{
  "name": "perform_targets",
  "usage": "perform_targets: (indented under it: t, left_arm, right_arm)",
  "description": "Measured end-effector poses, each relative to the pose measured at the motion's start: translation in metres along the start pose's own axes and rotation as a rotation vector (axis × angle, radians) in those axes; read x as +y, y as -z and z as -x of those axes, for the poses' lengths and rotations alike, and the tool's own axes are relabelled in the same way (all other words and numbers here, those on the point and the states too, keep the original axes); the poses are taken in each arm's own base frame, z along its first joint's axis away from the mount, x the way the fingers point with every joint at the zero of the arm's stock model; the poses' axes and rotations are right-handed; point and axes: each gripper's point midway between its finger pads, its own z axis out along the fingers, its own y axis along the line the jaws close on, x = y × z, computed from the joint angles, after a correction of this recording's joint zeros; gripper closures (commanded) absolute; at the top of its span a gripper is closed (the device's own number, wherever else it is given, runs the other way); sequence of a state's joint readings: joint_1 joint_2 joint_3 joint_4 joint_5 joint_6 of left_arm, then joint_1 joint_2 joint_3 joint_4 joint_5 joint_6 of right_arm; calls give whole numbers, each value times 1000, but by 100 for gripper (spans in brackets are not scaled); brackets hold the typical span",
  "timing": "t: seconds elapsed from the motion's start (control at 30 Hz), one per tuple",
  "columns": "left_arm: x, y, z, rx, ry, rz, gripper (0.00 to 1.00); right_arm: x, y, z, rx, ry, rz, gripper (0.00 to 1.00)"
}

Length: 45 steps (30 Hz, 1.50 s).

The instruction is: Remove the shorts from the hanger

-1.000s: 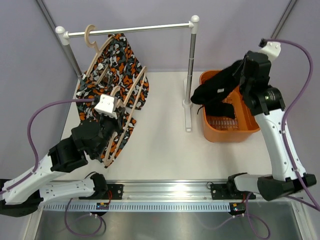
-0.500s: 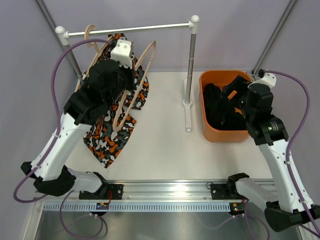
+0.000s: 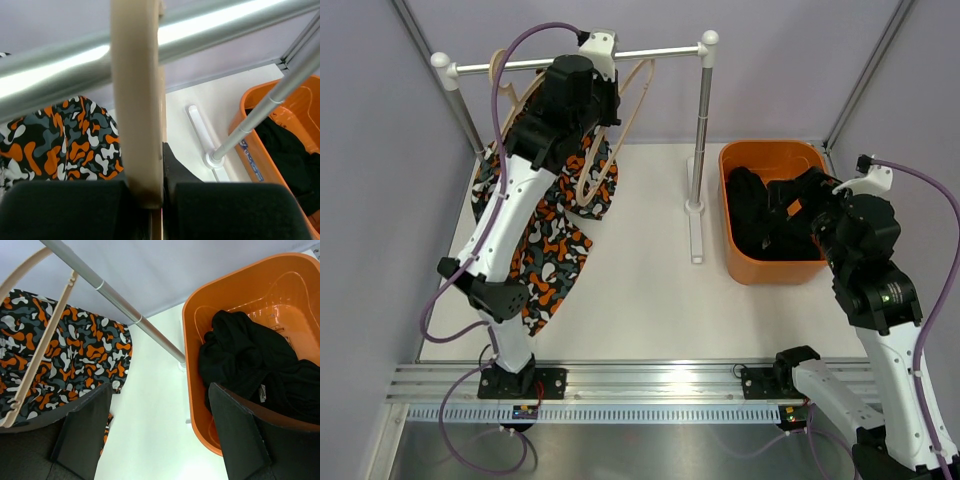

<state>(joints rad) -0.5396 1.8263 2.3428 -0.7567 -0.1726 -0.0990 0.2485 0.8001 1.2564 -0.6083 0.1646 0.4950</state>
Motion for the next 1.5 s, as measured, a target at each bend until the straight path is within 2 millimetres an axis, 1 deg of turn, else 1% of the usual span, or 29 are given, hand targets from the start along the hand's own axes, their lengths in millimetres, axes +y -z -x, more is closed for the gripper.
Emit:
perform_targets:
  t: [0.07, 0.23, 0.3, 0.4, 0.43, 0.53, 0.6, 0.67, 0.77, 0.8, 0.87, 0.9, 0.97, 1.07, 1.27, 1.37, 1.43, 1.5]
  left_arm:
    - [5, -9, 0, -7, 9, 1, 100]
    - [11, -27, -5, -7, 17, -2, 100]
    - [11, -32, -4, -17, 19, -4, 100]
    - [9, -34, -3, -25, 20, -11, 100]
    - [8, -34, -2, -27, 20, -15, 95]
    - [7, -37, -4, -31, 19, -18, 85]
    - [7, -40, -5, -39, 21, -20, 74]
    - [7, -40, -16, -14, 17, -19, 68]
    - [8, -37, -28, 14, 14, -18, 63]
    - [9, -34, -29, 15, 13, -19, 59]
    - [9, -28, -26, 10, 11, -20, 56]
    - [10, -23, -23, 4, 12, -21, 51]
    - [10, -10, -14, -21, 10, -26, 49]
    - [11, 16, 4, -72, 11, -36, 45]
    - [17, 88, 47, -210, 3, -47, 41]
    - [30, 125, 60, -282, 18, 5, 39]
    - [43, 144, 62, -314, 37, 63, 39]
    - [58, 160, 58, -328, 57, 136, 39]
  right_arm:
    - [0, 3, 1, -4, 1, 5, 13]
    - [1, 7, 3, -13, 7, 14, 13]
    - [2, 8, 2, -8, 10, 19, 13]
    - [3, 8, 1, -3, 17, 26, 13]
    - [3, 8, 1, -2, 18, 29, 13]
    - [1, 8, -3, 7, 24, 29, 13]
    - [0, 7, -7, 15, 28, 25, 13]
    - [-2, 6, -9, 21, 30, 22, 13]
    - [-3, 6, -12, 28, 33, 22, 13]
    - [-2, 6, -12, 28, 33, 24, 13]
    - [-2, 7, -12, 27, 33, 25, 13]
    - [-2, 7, -11, 26, 33, 26, 13]
    - [-3, 9, -12, 26, 33, 26, 13]
    - [-5, 11, -14, 27, 33, 24, 13]
    - [-8, 15, -13, 21, 39, 16, 13]
    - [-8, 16, -14, 21, 41, 15, 13]
    - [-9, 16, -14, 23, 41, 14, 13]
    - [-9, 16, -15, 26, 42, 13, 13]
